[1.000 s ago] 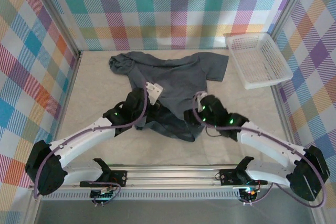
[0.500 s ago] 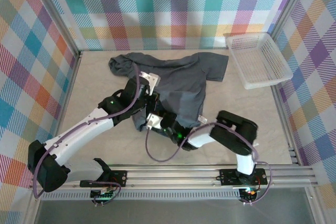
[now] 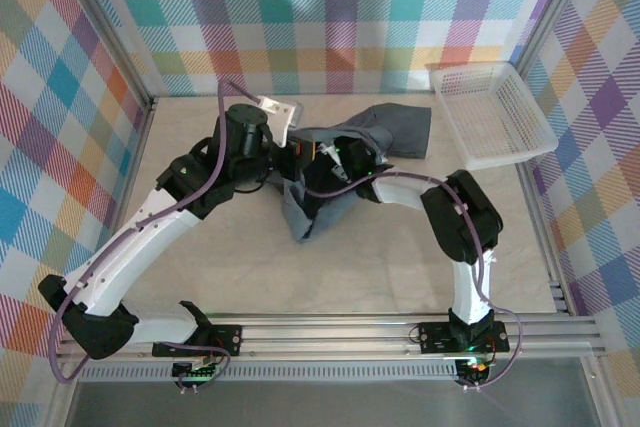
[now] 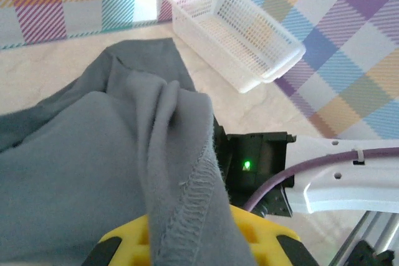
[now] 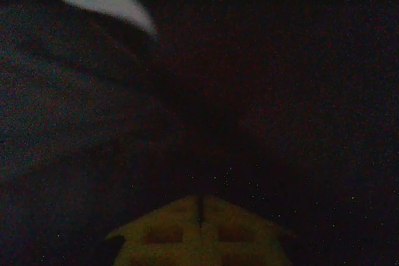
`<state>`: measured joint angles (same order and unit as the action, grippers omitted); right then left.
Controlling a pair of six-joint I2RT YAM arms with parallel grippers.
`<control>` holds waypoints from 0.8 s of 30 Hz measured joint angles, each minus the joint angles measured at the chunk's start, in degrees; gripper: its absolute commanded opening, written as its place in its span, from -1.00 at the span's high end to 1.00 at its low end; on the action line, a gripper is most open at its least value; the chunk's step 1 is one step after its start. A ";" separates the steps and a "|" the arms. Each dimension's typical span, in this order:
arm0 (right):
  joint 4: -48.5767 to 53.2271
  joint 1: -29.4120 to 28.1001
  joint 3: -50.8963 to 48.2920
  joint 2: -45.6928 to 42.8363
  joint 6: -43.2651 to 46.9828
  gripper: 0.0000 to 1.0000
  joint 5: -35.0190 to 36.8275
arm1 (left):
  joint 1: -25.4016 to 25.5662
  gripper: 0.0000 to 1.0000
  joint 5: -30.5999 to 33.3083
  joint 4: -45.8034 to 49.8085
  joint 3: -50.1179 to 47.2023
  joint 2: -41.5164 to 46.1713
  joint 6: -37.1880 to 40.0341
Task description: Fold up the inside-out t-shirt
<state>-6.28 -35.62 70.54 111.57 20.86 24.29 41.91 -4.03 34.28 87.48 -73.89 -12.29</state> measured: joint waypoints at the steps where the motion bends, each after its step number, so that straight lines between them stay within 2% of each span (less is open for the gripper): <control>1: 2.93 0.46 0.39 -0.81 -3.61 0.97 -3.52 | 0.02 1.00 -0.26 0.02 0.87 -0.61 -0.28; 3: 6.56 0.28 1.07 -2.25 -12.15 0.98 -11.21 | 0.02 1.00 -1.42 0.02 3.19 -2.69 -1.05; 6: 7.93 -1.03 2.95 -2.25 -22.08 0.96 -18.47 | 0.13 1.00 -3.56 -0.35 6.60 -6.40 -2.34; 9: 10.23 -1.97 8.28 0.57 -29.55 0.93 -22.23 | 0.46 1.00 -5.14 -0.92 8.33 -8.87 -3.37; 13: 11.17 -1.97 16.13 7.56 -36.59 0.72 -23.26 | 1.01 1.00 -7.06 -1.16 10.91 -10.51 -4.37; 15: 12.55 -1.95 19.80 11.98 -38.75 0.51 -22.82 | 1.46 1.00 -8.02 -0.61 14.99 -11.82 -4.63; 18: 17.66 -1.90 26.12 19.04 -40.92 0.10 -21.57 | 2.69 1.00 -9.42 1.09 23.58 -13.90 -4.39; 22: 24.33 -1.86 35.47 22.73 -41.33 -0.72 -20.46 | 4.17 1.00 -11.08 1.79 28.92 -13.68 -3.28; 23: 26.23 -1.86 37.22 22.93 -41.27 -0.89 -20.22 | 4.42 1.00 -11.45 1.88 28.94 -13.27 -3.08; 24: 28.20 -1.86 38.69 23.04 -41.07 -0.94 -20.02 | 4.59 1.00 -11.56 2.21 28.89 -12.96 -2.84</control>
<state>21.91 -37.47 109.23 134.61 -20.21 4.27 46.50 -15.59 36.49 116.38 -86.85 -15.14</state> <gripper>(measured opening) 0.885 0.065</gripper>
